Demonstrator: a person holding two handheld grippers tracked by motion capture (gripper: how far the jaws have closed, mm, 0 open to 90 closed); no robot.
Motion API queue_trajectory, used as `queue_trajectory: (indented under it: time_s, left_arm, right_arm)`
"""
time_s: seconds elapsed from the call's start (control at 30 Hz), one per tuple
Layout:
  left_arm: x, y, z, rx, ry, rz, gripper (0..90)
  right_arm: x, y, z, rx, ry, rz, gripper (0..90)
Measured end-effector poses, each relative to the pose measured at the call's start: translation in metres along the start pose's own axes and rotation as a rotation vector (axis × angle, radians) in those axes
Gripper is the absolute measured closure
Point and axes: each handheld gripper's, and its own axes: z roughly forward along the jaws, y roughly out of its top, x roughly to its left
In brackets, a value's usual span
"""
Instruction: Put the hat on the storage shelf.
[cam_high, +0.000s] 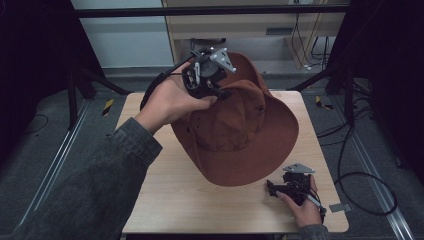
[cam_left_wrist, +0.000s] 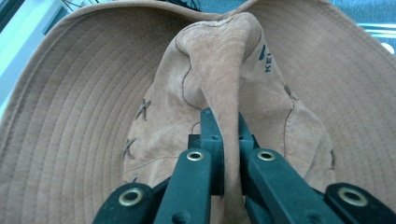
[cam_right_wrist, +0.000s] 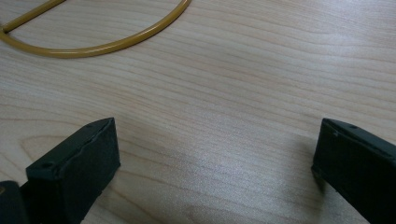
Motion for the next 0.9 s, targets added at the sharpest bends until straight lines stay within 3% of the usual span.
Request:
queue_trajectory:
  time_s: [0.13,0.53,0.9]
  left_arm:
    - [0.001,0.005,0.007,0.001,0.0,-0.004,88.7]
    - [0.011,0.01,0.023,-0.002,0.008,-0.033,88.7]
    - [0.016,0.015,0.036,-0.006,0.006,-0.024,88.7]
  right_arm:
    - [0.0,0.0,0.001,0.0,-0.016,0.002,0.6]
    - [0.0,0.0,0.0,0.0,-0.001,-0.001,0.6]
    - [0.0,0.0,0.0,0.001,-0.001,-0.001,0.5]
